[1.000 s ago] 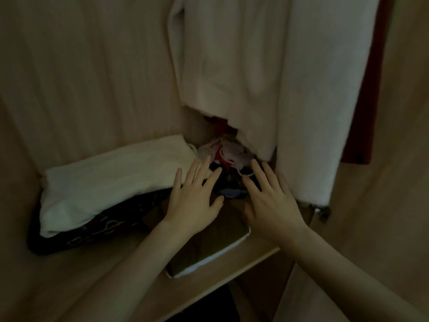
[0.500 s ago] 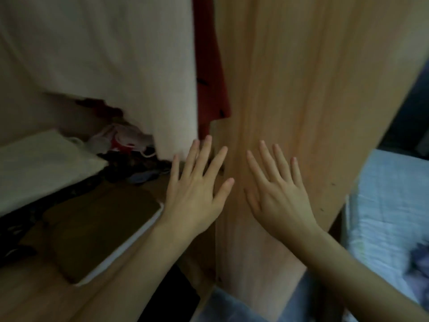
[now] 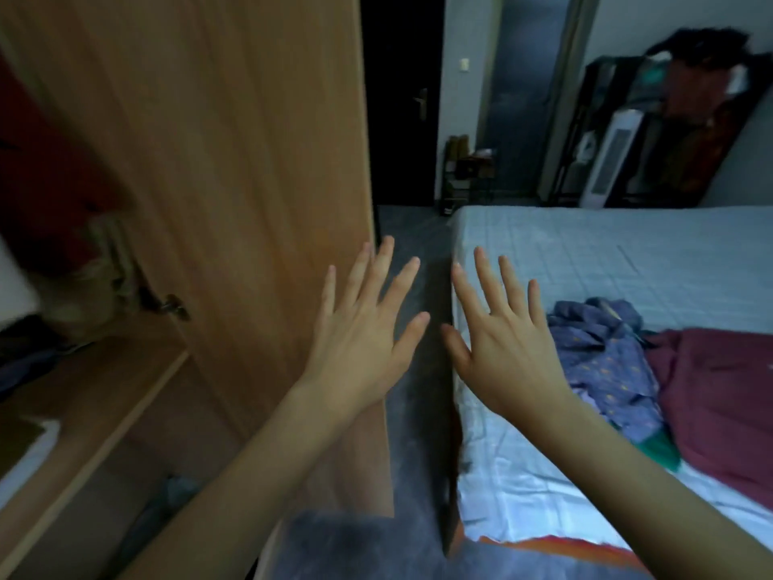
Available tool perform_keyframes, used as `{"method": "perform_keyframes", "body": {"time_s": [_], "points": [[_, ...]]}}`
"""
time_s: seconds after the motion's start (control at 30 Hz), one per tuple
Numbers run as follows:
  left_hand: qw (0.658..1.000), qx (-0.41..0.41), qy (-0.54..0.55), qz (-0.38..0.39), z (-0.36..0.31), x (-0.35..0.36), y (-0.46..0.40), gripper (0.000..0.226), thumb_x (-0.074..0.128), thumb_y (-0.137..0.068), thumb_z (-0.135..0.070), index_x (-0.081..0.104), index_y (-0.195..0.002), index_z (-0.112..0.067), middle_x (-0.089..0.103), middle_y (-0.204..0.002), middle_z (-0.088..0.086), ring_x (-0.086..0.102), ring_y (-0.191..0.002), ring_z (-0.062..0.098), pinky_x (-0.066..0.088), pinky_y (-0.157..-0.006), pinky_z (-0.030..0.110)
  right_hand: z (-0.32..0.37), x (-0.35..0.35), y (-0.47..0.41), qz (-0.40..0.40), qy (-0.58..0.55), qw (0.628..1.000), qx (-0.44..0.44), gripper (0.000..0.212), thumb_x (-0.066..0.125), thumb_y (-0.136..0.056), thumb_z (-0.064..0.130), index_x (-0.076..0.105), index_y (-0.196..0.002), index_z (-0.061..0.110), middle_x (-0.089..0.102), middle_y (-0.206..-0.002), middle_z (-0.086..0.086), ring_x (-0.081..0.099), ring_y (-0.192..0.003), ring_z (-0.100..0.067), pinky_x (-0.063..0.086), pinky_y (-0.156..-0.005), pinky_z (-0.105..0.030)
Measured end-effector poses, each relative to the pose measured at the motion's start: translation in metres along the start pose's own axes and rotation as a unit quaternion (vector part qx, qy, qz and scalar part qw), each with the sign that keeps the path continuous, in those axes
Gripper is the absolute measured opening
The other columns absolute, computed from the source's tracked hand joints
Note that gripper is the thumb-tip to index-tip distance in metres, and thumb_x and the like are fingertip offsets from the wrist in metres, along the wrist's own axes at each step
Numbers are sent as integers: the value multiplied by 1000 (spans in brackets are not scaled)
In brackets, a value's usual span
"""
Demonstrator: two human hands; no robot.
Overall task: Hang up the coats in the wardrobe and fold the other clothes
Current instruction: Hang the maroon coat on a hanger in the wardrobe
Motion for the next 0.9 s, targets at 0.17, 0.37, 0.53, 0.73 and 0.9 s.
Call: {"method": "perform_keyframes", "body": {"time_s": [0.17, 0.37, 0.53, 0.73, 0.9], "points": [[997, 66, 34, 25, -91, 32, -26, 63, 15, -96, -57, 4, -155, -36, -17, -162, -7, -18, -148, 13, -6, -120, 47, -97, -9, 41, 41, 38, 993, 103, 68, 39, -94, 49, 22, -153, 19, 10, -162, -8, 10, -149, -30, 10, -116, -58], [982, 172, 65, 32, -209, 75, -49, 65, 16, -94, -58, 17, -155, -32, -6, -164, -3, -7, -150, 17, -5, -118, 46, -205, -35, 100, 49, 76, 971, 221, 68, 45, -86, 46, 39, -147, 15, 32, -155, -12, 30, -142, -33, 25, -109, -62], [966, 241, 78, 51, -292, 98, -59, 65, 24, -93, -56, 30, -151, -28, 12, -163, 1, 12, -150, 23, 16, -116, 56, -271, -59, 144, 60, 102, 949, 292, 73, 32, -85, 51, 30, -151, 19, 22, -159, -9, 21, -146, -31, 17, -113, -58], [943, 310, 84, 85, -367, 117, -75, 70, 14, -90, -60, 24, -153, -30, 3, -164, -2, 2, -150, 20, 0, -117, 48, -324, -77, 183, 64, 102, 928, 354, 71, 41, -94, 46, 17, -154, 20, 6, -163, -6, 6, -149, -28, 8, -117, -55], [929, 348, 92, 83, -415, 128, -90, 69, 16, -91, -58, 31, -151, -28, 11, -163, 1, 11, -150, 23, 11, -116, 54, -359, -82, 196, 61, 113, 915, 382, 71, 45, -94, 44, 16, -154, 20, 6, -163, -7, 7, -149, -28, 10, -118, -55]]}}
Point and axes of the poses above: each hand's wrist, its own y-axis away from the middle knuckle, its own x-axis out of the palm, z = x × y, the point moved 4 cm from there along -y, towards the middle knuckle
